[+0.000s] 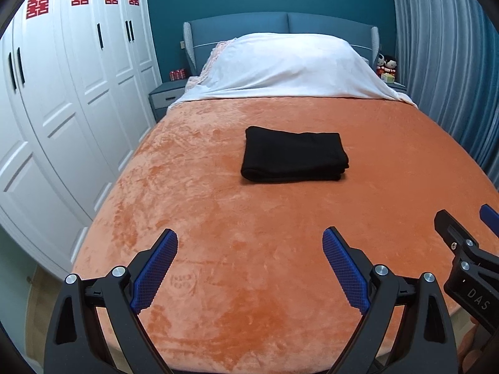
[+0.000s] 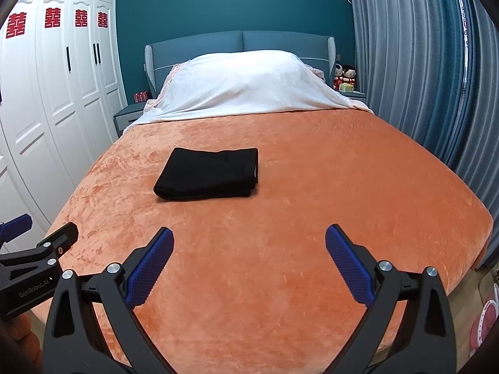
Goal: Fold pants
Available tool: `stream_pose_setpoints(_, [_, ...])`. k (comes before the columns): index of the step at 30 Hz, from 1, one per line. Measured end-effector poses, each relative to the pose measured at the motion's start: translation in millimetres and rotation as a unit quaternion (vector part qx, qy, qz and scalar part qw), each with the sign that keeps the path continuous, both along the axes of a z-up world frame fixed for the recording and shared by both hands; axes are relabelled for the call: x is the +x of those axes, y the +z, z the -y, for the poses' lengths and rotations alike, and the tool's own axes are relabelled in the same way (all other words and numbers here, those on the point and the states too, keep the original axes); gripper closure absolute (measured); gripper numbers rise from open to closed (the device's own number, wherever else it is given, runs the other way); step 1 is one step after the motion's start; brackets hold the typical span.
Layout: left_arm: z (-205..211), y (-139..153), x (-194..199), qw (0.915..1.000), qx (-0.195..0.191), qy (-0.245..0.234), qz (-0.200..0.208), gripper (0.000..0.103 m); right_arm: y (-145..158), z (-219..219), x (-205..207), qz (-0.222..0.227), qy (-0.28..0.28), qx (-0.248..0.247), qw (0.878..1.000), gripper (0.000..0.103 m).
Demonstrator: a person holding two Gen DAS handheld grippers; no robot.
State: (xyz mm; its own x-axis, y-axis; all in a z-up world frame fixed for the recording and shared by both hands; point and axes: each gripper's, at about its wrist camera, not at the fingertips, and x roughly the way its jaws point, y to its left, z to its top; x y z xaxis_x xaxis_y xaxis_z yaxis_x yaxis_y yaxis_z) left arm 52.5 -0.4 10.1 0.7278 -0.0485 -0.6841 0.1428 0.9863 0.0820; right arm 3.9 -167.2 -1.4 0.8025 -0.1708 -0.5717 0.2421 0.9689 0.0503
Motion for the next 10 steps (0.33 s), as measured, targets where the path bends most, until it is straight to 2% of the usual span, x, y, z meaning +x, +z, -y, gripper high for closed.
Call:
stream_pose_setpoints(5, [-2,-7,1,0.9996,0.015,0.019,-0.015,0.011,-1,0,-1,-0.004,0.002,-0.003,1.0,0.007])
stream_pose_setpoints(10, [0,-13,-3,0.9993,0.029,0.02,-0.012,0.011,-3,1,-3,-0.009,0.004,-0.001,1.0,0.007])
